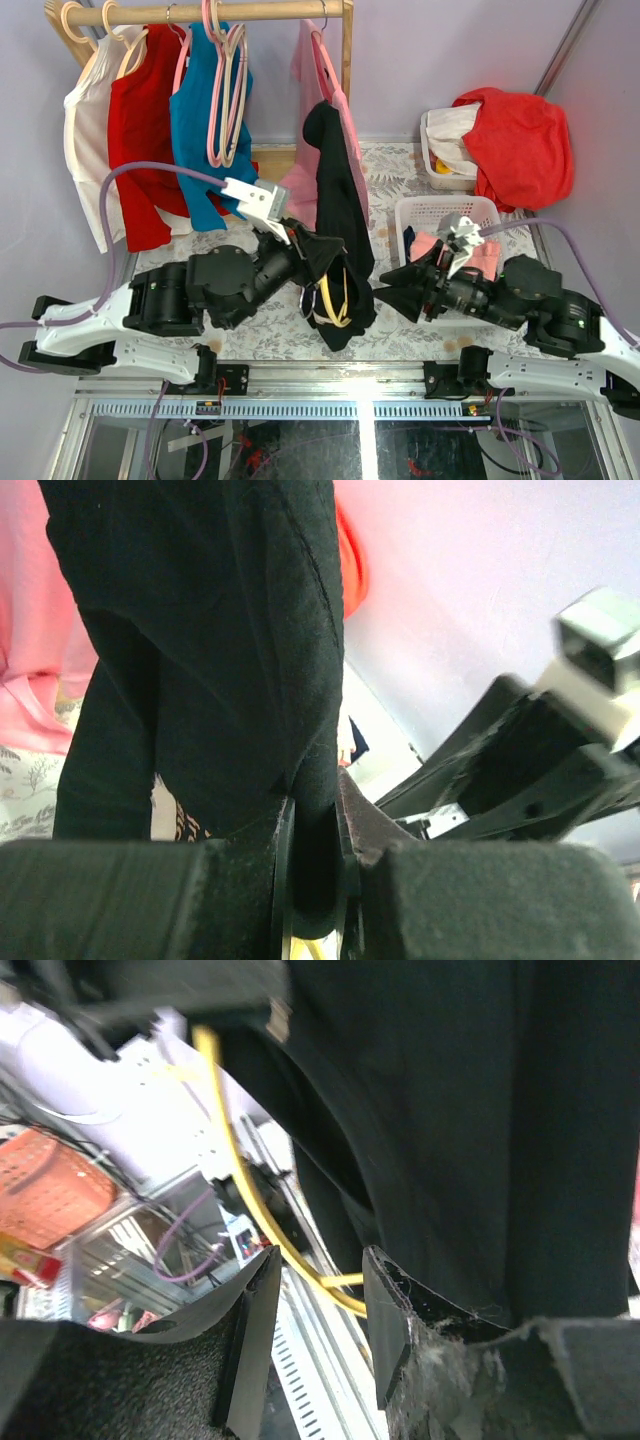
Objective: Place the t-shirt on the hanger
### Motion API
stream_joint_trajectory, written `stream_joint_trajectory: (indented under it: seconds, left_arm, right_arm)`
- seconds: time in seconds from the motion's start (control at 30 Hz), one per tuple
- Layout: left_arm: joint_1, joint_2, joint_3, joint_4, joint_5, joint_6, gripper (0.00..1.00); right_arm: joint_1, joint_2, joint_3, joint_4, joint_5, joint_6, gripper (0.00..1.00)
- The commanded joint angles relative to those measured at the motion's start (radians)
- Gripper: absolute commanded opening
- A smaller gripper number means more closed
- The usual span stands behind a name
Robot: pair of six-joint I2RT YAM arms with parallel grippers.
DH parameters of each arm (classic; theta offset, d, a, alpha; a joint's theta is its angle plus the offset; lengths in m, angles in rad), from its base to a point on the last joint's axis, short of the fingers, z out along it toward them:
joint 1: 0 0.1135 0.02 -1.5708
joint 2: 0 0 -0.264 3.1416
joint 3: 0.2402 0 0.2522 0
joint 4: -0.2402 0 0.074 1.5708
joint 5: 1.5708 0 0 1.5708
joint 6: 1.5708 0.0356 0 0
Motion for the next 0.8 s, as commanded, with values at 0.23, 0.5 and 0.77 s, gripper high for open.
stream_joint_trajectory:
  seconds: [0.23,0.5,0.77]
  left_arm:
    - [-0.002,-0.074,0.023,0.260,-0.120,0.121,0.00]
    - [-0.003,-0.058,0.009,0.287,-0.160,0.136,0.00]
    - [-0.002,-0.066,-0.008,0.277,-0.162,0.121,0.00]
  right_arm:
    - [-0.004,0.106,-0.090,0.030,0.217,0.093,0.51]
    - [-0.004,0.141,-0.096,0.069,0.308,0.116,0.55]
    - [-0.004,0.180,-0.082,0.111,0.335,0.130,0.57]
